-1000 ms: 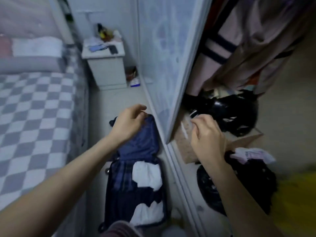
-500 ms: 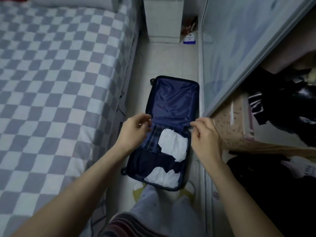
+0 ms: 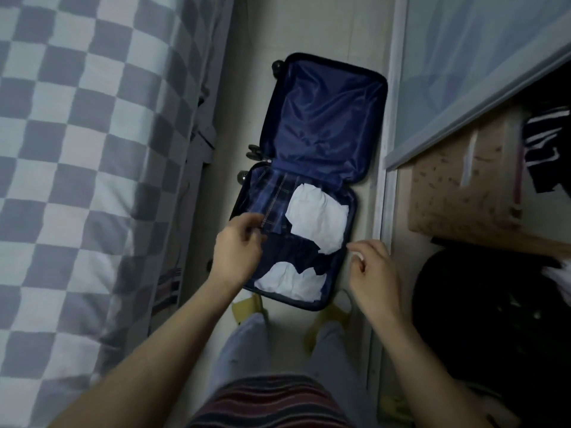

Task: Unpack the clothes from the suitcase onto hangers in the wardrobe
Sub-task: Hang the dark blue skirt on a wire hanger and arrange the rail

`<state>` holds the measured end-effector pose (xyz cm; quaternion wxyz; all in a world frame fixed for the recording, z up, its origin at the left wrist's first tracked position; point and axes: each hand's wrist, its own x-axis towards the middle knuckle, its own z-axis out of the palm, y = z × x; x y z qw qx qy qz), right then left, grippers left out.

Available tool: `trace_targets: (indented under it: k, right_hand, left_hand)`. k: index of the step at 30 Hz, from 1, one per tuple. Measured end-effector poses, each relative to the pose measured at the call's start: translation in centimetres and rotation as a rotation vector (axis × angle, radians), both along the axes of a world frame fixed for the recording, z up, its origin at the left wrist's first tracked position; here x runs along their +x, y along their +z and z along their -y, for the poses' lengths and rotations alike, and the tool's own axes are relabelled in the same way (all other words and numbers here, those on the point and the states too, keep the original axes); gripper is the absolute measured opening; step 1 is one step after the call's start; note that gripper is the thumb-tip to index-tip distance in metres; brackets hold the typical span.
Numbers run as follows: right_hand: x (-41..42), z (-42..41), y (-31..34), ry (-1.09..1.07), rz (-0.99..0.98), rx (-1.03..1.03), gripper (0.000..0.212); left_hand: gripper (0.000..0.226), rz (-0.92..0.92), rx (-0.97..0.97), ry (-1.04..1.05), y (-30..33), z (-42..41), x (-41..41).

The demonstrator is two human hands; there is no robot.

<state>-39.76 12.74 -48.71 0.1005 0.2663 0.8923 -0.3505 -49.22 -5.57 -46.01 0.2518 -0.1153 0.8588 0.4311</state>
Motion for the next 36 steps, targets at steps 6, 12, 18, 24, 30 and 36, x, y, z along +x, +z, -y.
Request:
trace_targets:
  k: [6,12,18,24,30,36]
  right_hand:
    - [-1.6,0.2,-10.9,0.035,0.103,-0.083,0.027]
    - [-3.9,1.4,-22.3,-0.024,0.352,-0.213,0.044]
    - [-6.7,3.5,-31.9,0.181,0.425,-0.134,0.048]
    - [-8.2,4.9,-37.1,0.222,0.305,0.033,0.054]
    - [-7.6,3.0,-38.8,0.108,0.145,0.037,0.055]
    - [-6.2,0.5,-39.7,0.026,0.029,-0.049,0.054]
  left_hand:
    - [0.032,0.078,-0.064,0.002,-10.6,1.5,-0.4]
    - [0.030,0.118,-0.077,-0.022,-20.5,1.6,-0.5]
    - [0.030,0.140,-0.022,0.004,-28.5,1.0,-0.1]
    - [0.030,0.166,-0.036,-0.004,-35.6,1.8,-0.8]
    - [0.083,0.055,-0.138,-0.216,-41.0,-1.0,-4.3]
    - [0.074,0.250,-0.531,-0.240,-45.4,-2.6,-6.1]
